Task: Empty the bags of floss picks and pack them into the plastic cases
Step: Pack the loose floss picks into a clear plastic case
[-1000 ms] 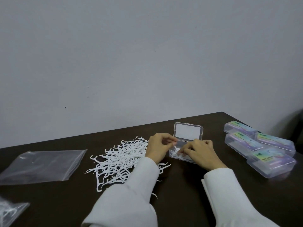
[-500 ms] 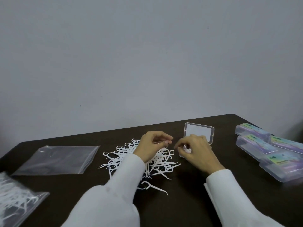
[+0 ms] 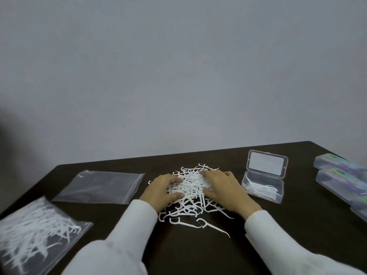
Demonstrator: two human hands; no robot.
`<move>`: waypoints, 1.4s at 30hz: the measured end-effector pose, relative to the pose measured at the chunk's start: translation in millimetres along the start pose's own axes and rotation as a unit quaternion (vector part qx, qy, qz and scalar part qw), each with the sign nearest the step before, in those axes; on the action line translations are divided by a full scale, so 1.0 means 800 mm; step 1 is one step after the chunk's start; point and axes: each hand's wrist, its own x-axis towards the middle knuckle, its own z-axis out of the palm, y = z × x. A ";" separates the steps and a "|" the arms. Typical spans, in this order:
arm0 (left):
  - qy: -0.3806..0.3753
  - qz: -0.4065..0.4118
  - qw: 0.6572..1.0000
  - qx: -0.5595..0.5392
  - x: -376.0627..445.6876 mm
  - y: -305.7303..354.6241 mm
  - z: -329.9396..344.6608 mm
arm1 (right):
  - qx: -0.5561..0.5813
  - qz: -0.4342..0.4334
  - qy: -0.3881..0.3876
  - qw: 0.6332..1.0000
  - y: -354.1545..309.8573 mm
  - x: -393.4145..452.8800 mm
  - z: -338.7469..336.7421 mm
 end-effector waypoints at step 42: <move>0.196 0.107 0.940 -0.258 0.043 0.131 0.044 | 0.333 0.266 0.219 0.878 0.129 -0.081 -0.077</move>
